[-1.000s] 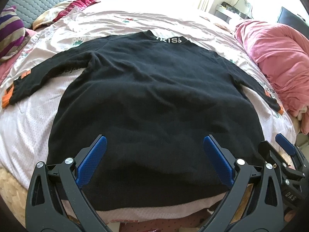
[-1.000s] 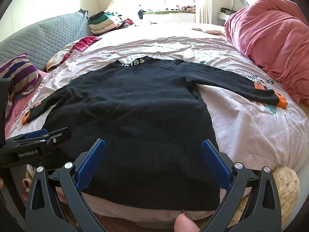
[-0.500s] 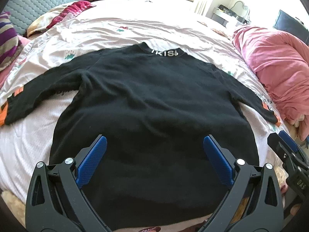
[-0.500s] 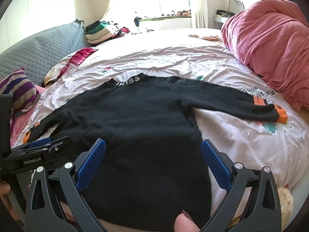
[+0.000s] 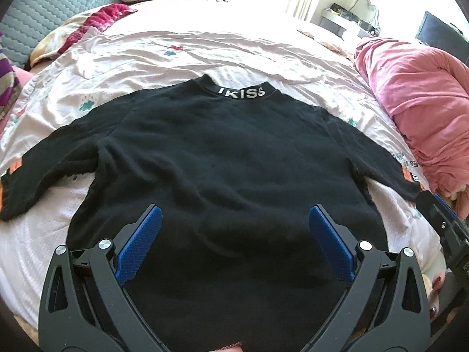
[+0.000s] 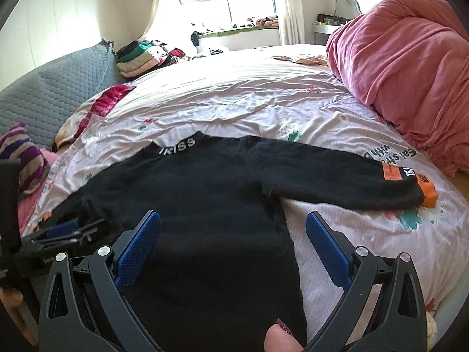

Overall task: Fold small clothes
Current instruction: 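Move the right gripper to the orange sleeve cuff and grasp it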

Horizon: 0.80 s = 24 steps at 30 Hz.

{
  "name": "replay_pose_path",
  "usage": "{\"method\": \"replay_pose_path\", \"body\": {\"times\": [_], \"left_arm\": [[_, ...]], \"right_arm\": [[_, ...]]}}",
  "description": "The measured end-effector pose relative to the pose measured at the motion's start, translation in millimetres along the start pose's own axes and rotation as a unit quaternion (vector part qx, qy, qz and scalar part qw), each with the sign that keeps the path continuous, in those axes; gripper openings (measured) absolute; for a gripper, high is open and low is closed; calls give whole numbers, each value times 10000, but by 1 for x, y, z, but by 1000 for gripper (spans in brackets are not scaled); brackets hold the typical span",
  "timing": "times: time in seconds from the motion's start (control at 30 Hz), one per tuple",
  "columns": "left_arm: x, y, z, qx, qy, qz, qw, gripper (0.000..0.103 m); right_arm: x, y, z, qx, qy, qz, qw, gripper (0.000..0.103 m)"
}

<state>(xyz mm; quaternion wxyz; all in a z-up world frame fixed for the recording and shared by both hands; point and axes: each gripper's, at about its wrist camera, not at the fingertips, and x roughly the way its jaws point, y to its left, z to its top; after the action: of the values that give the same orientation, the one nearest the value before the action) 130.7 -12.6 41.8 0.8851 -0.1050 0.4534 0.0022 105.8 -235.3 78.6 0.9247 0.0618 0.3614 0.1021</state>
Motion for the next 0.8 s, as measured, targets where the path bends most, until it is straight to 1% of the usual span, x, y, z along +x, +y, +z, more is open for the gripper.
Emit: {"method": "replay_pose_path", "body": {"times": [0.2, 0.47, 0.67, 0.8], "left_arm": [[3, -2, 16, -59, -77, 0, 10000, 94], [2, -14, 38, 28, -176, -4, 9998, 94], [9, -27, 51, 126, -195, -143, 9996, 94], [20, -36, 56, 176, -158, -185, 9996, 94]], "right_arm": [[2, -5, 21, 27, -178, -25, 9998, 99], [5, -21, 47, 213, -388, -114, 9990, 99], [12, -45, 50, 497, -413, -313, 9974, 99], [19, -67, 49, 671, -408, -579, 9952, 99]]}}
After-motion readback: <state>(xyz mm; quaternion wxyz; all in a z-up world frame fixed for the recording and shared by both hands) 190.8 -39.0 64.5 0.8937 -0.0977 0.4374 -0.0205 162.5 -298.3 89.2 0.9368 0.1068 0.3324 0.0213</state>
